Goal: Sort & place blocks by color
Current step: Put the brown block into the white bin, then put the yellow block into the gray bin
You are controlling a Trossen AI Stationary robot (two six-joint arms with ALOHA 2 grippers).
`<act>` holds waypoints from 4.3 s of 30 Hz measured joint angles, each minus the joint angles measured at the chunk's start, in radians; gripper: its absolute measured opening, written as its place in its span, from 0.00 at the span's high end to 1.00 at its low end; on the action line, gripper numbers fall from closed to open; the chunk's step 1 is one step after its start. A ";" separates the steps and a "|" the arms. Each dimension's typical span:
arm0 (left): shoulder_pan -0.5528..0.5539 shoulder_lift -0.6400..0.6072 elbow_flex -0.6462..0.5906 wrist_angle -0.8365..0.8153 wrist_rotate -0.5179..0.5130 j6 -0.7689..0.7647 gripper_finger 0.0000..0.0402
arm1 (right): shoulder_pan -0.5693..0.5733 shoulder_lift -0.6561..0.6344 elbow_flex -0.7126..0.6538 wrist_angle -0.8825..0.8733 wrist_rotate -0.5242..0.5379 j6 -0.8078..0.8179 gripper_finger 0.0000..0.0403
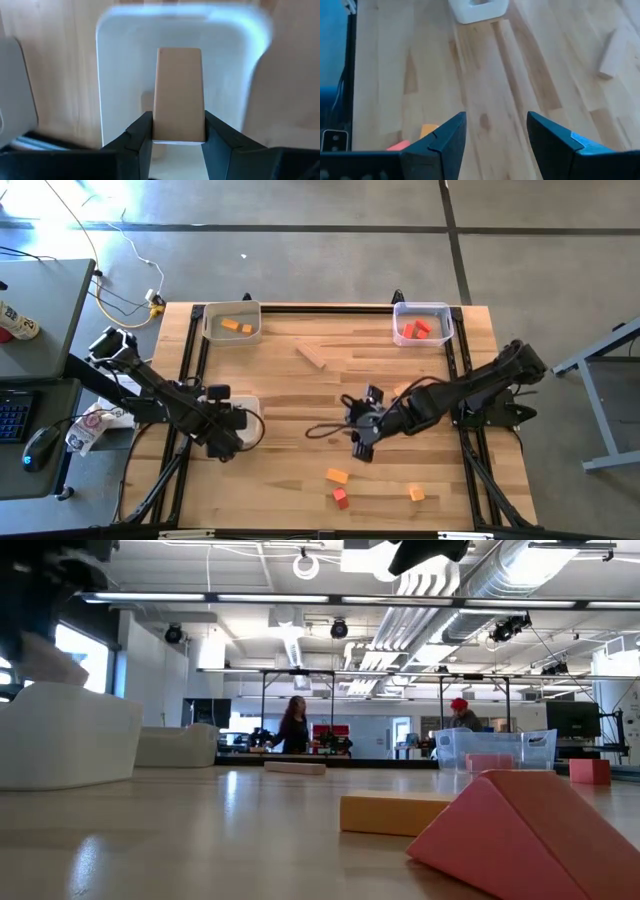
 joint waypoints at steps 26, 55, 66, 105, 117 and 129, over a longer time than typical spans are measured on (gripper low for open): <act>0.003 0.001 -0.188 0.025 0.046 -0.121 0.66 | 0.125 0.304 0.000 0.207 -0.036 -0.028 0.52; 0.002 0.001 -0.161 0.027 0.125 -0.173 0.48 | 0.160 0.428 0.000 0.258 -0.084 0.086 0.52; 0.002 0.001 0.024 0.028 0.029 -0.145 0.48 | 0.172 0.463 0.001 0.275 -0.107 0.111 0.52; 0.382 -0.108 0.078 0.209 -0.109 0.256 0.48 | 0.163 0.469 0.104 -0.088 0.031 0.120 0.76; 0.618 -0.242 0.078 0.547 0.150 0.351 0.48 | 0.081 0.405 0.109 -0.140 0.210 -0.010 0.76; 0.729 -0.207 0.078 0.697 0.313 0.385 0.48 | -0.013 0.317 0.108 -0.077 0.393 -0.198 0.76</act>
